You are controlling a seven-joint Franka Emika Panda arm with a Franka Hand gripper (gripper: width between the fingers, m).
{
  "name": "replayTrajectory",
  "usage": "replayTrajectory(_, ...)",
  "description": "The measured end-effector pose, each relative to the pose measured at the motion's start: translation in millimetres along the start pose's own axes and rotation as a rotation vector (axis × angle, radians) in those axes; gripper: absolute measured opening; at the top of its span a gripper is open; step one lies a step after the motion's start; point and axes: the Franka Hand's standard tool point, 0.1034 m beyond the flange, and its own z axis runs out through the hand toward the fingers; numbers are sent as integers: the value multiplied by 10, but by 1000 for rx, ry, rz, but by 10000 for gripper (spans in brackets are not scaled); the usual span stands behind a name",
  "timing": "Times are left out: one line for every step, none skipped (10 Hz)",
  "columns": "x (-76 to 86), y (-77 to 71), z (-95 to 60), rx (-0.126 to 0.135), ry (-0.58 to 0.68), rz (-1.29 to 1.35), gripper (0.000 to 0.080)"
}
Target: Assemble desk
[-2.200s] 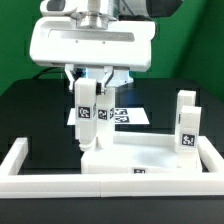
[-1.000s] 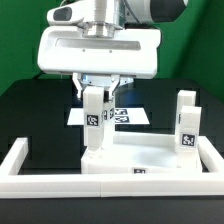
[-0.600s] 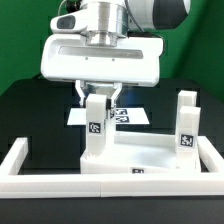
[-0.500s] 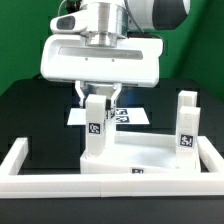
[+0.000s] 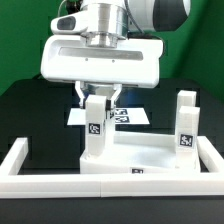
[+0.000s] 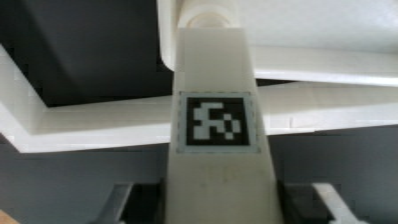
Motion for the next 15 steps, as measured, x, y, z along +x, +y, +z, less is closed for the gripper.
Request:
replayTrajectory(0, 1, 0, 0, 0, 0, 475)
replayTrajectory(0, 2, 0, 0, 0, 0, 589)
replayTrajectory(0, 2, 1, 0, 0, 0, 589)
replayTrajectory(-1, 3, 1, 0, 0, 0, 637)
replayTrajectory(0, 4, 1, 0, 0, 1, 646)
replayTrajectory(0, 4, 1, 0, 0, 1, 646)
replayTrajectory(0, 4, 1, 0, 0, 1, 646)
replayTrajectory(0, 4, 1, 0, 0, 1, 649)
replayTrajectory(-1, 5, 1, 0, 0, 1, 649)
replayTrajectory(-28, -1, 7, 11, -30, 11, 649)
replayTrajectory(-6, -16, -43, 57, -120, 57, 649)
replayTrajectory(95, -31, -84, 81, -187, 76, 649)
replayTrajectory(141, 4, -76, 82, -199, 81, 649)
replayTrajectory(56, -9, -47, 100, -301, 93, 649)
replayTrajectory(42, 1, -23, 105, -423, 90, 649)
